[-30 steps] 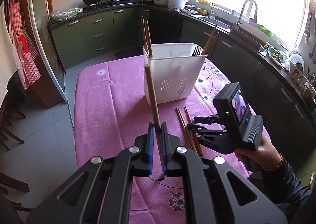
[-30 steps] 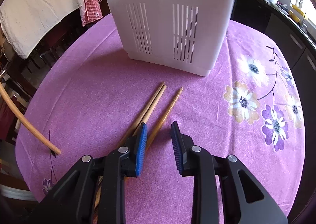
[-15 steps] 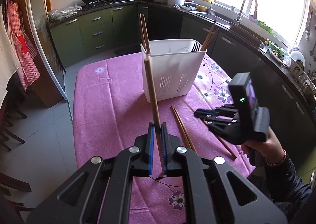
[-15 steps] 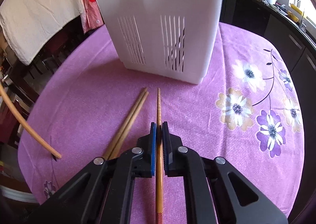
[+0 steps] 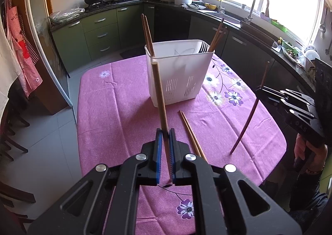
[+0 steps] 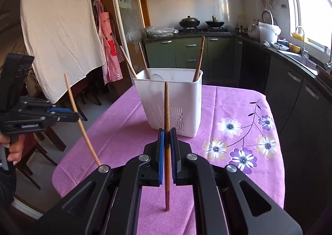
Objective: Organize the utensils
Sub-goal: 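Drop the chopstick into the holder with the left gripper while the right gripper drops its chopstick in too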
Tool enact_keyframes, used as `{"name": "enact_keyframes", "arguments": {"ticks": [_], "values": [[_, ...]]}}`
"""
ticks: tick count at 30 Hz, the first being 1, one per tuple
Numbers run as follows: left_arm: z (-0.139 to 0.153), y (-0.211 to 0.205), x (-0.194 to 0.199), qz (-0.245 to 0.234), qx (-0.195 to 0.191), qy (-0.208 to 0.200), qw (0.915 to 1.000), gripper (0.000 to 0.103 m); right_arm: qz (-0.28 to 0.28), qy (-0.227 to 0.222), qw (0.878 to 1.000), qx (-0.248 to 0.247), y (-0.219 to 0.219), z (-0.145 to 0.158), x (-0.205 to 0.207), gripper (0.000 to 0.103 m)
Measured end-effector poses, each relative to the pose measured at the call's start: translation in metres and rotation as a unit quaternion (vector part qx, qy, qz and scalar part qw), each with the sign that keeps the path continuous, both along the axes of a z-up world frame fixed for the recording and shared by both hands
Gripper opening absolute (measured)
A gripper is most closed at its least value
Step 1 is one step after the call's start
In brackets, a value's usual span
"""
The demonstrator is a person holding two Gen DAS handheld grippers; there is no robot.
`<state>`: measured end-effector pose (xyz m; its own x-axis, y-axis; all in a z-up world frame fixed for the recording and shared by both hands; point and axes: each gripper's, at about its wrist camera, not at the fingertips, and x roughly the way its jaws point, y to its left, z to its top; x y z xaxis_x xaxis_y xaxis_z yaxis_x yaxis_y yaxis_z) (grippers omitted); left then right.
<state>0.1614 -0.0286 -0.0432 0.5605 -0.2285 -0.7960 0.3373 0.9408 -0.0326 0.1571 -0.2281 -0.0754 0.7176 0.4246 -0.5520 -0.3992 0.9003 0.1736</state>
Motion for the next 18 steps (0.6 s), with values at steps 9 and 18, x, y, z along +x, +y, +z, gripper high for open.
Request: {"name": "enact_keyframes", "arguments": {"ticks": [9,18], "values": [[0.002,-0.004,-0.003,-0.002,0.004,-0.002,1.0,0.006,-0.003,-0.005,1.0,0.014,-0.01,0.0,-0.017,0.007],[0.019,-0.011,-0.005,-0.008,-0.002,-0.012,0.9999,0.006,0.001,-0.007,1.0,0.024,-0.015,-0.003,-0.019,0.007]]}}
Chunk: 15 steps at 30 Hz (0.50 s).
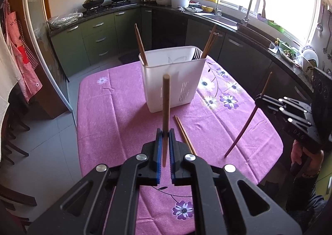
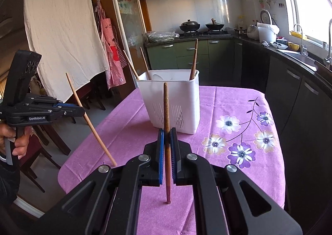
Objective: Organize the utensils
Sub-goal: 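Drop the chopstick into the holder with the left gripper while the right gripper drops its chopstick in too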
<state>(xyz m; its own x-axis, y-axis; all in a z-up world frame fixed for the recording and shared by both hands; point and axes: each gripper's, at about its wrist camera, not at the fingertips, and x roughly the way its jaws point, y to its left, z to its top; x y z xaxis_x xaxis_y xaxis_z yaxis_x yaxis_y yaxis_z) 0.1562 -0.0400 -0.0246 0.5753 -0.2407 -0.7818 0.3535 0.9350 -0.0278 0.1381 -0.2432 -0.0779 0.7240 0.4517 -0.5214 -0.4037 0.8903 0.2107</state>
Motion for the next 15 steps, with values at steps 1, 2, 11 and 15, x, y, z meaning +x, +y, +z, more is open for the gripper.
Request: {"name": "enact_keyframes", "arguments": {"ticks": [1,2,11,15], "values": [[0.003,-0.001,0.001,-0.001,-0.002,-0.001,1.0,0.006,0.001,0.0,1.0,0.001,0.0,0.0,0.0,0.007],[0.008,-0.002,0.001,-0.002,-0.003,-0.004,1.0,0.006,0.001,0.0,1.0,0.001,0.0,0.0,0.0,0.007],[0.077,-0.022,0.025,-0.018,-0.016,-0.04,0.9989,0.006,0.006,-0.001,1.0,0.008,-0.005,-0.002,0.001,0.007],[0.109,-0.032,0.04,-0.017,-0.018,-0.062,0.9978,0.006,0.01,0.0,1.0,0.013,-0.006,-0.003,0.003,0.007]]}}
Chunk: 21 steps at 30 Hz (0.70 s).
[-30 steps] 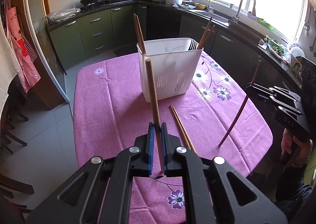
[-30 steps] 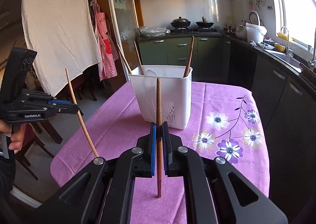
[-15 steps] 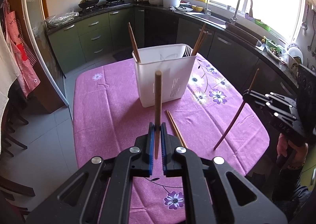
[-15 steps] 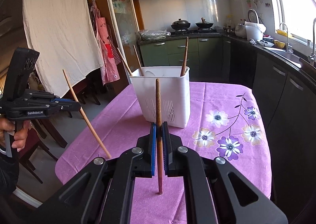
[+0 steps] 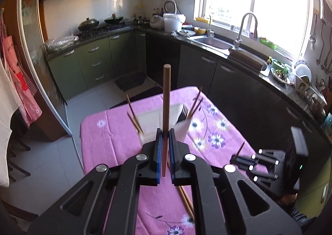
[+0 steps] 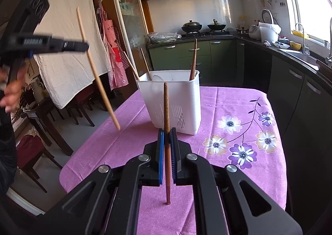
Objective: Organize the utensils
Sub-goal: 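Drop the chopstick into the holder with the left gripper while the right gripper drops its chopstick in too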
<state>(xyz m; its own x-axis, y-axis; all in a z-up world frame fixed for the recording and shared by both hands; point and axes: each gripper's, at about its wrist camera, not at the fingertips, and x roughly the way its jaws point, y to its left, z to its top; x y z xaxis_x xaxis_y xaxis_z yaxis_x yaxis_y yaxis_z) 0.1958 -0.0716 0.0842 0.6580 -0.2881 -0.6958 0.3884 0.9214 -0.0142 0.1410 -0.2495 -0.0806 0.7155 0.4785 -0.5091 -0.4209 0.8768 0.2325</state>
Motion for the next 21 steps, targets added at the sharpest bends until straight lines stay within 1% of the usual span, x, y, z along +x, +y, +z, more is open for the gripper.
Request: {"name": "enact_keyframes", "arguments": {"ticks": [7,12,14,17,21], "values": [[0.045,-0.017,0.028,0.006,0.0,-0.033,0.9994,0.006,0.009,0.002,1.0,0.005,-0.001,-0.002,0.005,0.007],[0.062,-0.025,0.053,0.022,0.006,-0.053,0.9984,0.006,0.015,0.002,1.0,0.01,-0.001,-0.004,0.006,0.007],[0.062,-0.029,0.065,0.028,0.013,-0.053,0.9981,0.006,0.015,0.003,1.0,0.013,-0.002,-0.005,0.006,0.007],[0.05,-0.031,0.084,0.034,0.021,-0.036,0.9986,0.006,0.014,0.005,1.0,0.016,-0.005,-0.006,0.006,0.007],[0.019,-0.032,0.106,0.038,0.023,-0.002,0.999,0.006,0.014,0.006,1.0,0.019,-0.008,-0.007,0.007,0.007]]}}
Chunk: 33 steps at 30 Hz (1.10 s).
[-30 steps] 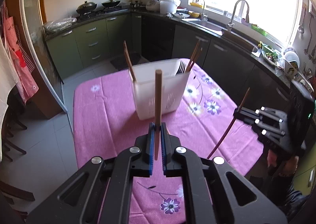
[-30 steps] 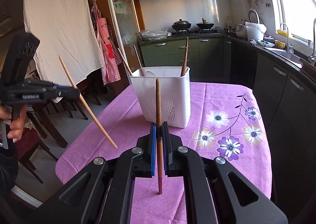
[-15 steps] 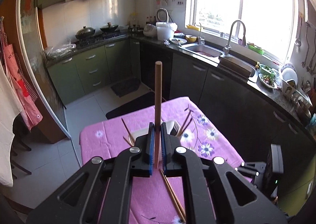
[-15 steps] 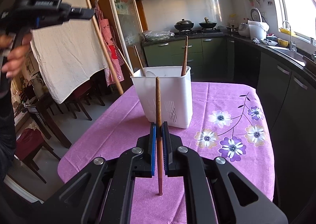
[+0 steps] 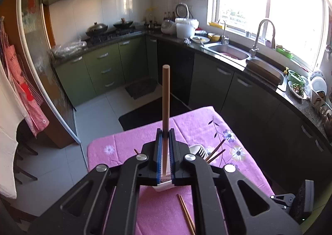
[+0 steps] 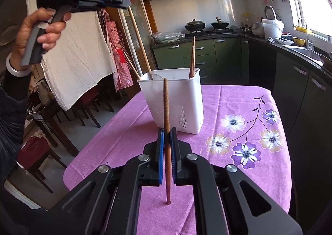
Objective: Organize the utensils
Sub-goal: 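Drop the chopstick into the holder with the left gripper while the right gripper drops its chopstick in too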
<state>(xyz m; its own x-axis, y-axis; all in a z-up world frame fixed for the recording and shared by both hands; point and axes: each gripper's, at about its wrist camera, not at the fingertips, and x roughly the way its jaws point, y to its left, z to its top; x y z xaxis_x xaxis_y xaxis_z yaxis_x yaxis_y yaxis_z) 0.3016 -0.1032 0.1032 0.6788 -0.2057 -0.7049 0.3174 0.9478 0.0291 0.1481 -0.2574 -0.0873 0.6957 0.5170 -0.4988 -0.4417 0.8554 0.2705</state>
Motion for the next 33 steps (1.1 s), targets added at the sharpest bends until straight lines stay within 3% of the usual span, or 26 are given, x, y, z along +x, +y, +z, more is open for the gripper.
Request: {"name": "enact_keyframes", "arguments": {"ticks": [8,11,15,17,21,25,28,33], "values": [[-0.054,0.004,0.018,0.001,0.009,0.049,0.9987,0.006,0.003,0.003,1.0,0.006,0.0,0.002,0.002,0.007],[-0.058,0.008,0.014,-0.003,0.003,0.054,0.9985,0.01,0.005,0.001,1.0,0.008,0.0,0.007,0.002,0.007],[-0.043,0.024,-0.016,-0.006,-0.02,0.02,0.9996,0.036,0.013,-0.021,1.0,0.016,0.0,0.031,0.005,0.007],[-0.034,0.035,-0.04,-0.005,-0.022,-0.01,0.9997,0.04,0.014,-0.037,0.999,0.019,0.001,0.047,0.008,0.007],[-0.03,0.054,-0.085,-0.009,-0.036,-0.039,0.9986,0.064,0.013,-0.067,0.997,0.029,0.002,0.082,0.02,0.007],[-0.045,0.065,-0.118,-0.009,-0.027,-0.041,0.9988,0.067,0.009,-0.109,0.992,0.057,0.005,0.132,0.045,0.007],[-0.068,0.074,-0.136,-0.011,-0.02,-0.019,0.9996,0.068,-0.017,-0.138,0.988,0.06,0.012,0.163,0.071,0.007],[-0.098,0.085,-0.153,-0.014,-0.012,0.017,0.9997,0.068,-0.058,-0.14,0.988,0.026,0.027,0.168,0.112,0.007]]}}
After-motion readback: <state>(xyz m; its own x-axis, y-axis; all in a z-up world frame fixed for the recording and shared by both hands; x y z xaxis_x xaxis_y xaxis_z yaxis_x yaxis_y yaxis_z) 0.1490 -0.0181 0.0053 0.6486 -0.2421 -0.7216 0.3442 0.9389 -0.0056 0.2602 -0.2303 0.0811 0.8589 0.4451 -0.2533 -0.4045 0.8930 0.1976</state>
